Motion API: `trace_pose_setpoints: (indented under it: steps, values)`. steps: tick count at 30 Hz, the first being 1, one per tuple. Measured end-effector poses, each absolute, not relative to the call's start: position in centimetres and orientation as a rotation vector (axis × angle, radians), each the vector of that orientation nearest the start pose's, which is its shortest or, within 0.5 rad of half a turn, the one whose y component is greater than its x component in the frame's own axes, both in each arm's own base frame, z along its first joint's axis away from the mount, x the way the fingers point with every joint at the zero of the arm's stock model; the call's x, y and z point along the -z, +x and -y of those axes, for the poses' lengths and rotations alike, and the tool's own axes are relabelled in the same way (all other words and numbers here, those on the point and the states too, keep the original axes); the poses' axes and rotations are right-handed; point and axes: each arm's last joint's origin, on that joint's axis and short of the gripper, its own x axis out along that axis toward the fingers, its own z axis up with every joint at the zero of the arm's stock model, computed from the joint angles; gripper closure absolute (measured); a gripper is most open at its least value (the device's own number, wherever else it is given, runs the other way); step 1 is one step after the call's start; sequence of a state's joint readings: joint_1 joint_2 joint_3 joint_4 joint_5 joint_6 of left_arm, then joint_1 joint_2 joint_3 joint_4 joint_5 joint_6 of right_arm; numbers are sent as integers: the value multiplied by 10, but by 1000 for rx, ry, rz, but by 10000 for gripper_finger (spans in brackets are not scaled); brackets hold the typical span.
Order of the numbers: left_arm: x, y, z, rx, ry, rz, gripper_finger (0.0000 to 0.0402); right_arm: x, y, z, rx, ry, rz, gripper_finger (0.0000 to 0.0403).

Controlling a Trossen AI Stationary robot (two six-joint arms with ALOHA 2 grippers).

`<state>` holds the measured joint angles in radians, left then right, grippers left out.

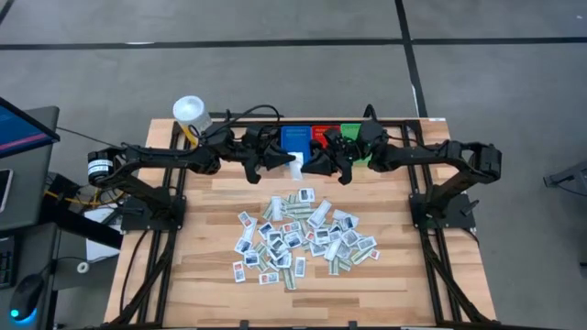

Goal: Pick & Place First Aid Supplies
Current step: Put the green bandage pack in the black bin

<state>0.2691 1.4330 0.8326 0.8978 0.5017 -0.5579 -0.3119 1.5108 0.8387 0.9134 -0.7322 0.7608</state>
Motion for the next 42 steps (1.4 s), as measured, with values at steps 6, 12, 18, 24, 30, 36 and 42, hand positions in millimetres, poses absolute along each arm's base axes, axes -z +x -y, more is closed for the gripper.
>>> trace_pose_setpoints:
  steps: [6, 12, 18, 24, 30, 36, 42]
  values:
    - [-303, 301, -69, 300, -440, 203, 395, -283, 311, 79, -474, 626, 42, 320]
    - [-303, 301, -69, 300, -440, 204, 396, -283, 311, 79, -474, 618, 44, 272]
    - [-303, 301, -69, 300, -440, 203, 395, -283, 311, 79, -471, 618, 45, 212]
    - [-303, 301, -69, 301, -444, 203, 395, -283, 311, 78, -478, 614, 43, 174]
    - [-303, 301, -71, 294, -446, 204, 396, -283, 310, 80, -474, 592, 48, 168]
    - [-310, 295, -74, 287, -428, 224, 396, -280, 307, 92, -454, 600, 25, 168]
    - [-328, 278, -76, 285, -387, 252, 396, -274, 303, 107, -383, 612, -8, 168]
